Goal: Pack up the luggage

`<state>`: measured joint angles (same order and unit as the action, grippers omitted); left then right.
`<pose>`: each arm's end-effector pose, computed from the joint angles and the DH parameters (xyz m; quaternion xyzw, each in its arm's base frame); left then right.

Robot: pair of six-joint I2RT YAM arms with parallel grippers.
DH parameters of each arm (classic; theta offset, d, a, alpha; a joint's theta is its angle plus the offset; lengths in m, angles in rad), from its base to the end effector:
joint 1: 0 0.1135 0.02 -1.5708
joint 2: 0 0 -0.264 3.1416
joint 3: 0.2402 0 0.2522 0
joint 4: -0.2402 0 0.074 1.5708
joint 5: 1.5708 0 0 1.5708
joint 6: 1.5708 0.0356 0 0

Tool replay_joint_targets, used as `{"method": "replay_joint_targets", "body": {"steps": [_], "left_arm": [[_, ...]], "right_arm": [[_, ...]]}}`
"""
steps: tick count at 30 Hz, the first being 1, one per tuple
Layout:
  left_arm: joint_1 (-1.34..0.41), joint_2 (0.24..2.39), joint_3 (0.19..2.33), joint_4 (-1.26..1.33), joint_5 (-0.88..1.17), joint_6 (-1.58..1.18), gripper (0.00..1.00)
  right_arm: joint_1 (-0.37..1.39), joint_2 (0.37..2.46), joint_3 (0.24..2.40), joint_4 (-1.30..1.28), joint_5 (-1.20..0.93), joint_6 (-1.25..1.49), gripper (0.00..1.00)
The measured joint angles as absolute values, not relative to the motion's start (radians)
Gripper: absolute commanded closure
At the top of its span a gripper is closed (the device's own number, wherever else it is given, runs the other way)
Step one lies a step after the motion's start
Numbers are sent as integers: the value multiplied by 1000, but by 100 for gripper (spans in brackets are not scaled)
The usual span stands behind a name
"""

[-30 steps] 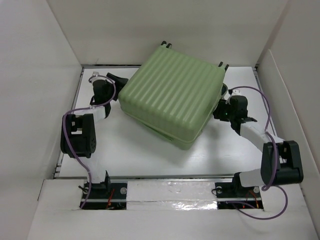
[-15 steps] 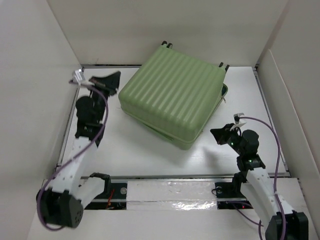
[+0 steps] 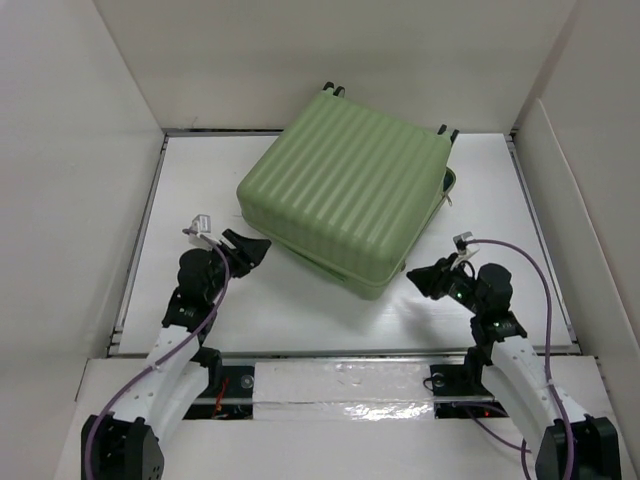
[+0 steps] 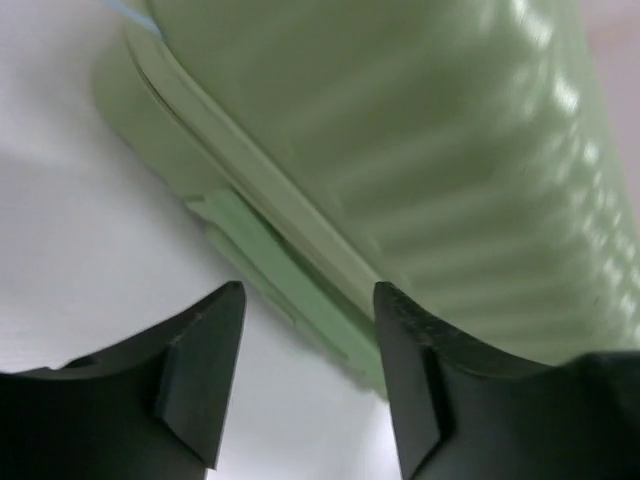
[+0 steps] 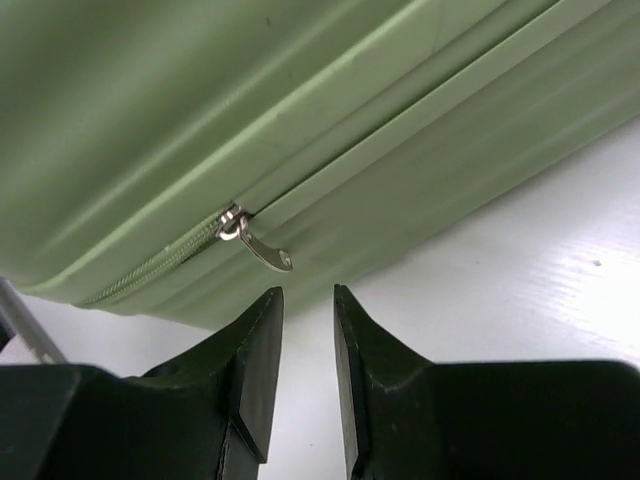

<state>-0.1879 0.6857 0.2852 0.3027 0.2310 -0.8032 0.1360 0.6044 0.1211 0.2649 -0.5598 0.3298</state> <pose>0.1682 -0.0403 0.2298 -0.1491 0.7248 -0.3924 0.5464 0.1453 0.0390 0.1802 -0.0996 0.7628 0.3485 0.5355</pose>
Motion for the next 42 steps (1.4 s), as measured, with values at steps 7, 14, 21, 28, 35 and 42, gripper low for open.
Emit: {"method": "replay_joint_targets", "body": {"steps": [7, 14, 21, 28, 35, 42], "left_arm": [[-235, 774, 219, 326, 390, -792, 37], [-454, 955, 219, 443, 399, -803, 37], [-477, 1021, 230, 542, 384, -821, 37], [-516, 1094, 231, 606, 366, -828, 38], [-588, 1126, 255, 624, 328, -828, 40], [-620, 1159, 266, 650, 312, -827, 42]], "right_arm": [[151, 624, 120, 330, -608, 329, 63], [192, 696, 121, 406, -609, 315, 62], [217, 751, 121, 450, -584, 304, 62], [260, 826, 134, 506, -551, 291, 63], [289, 813, 136, 494, -486, 264, 74], [303, 779, 136, 468, -436, 249, 72]]}}
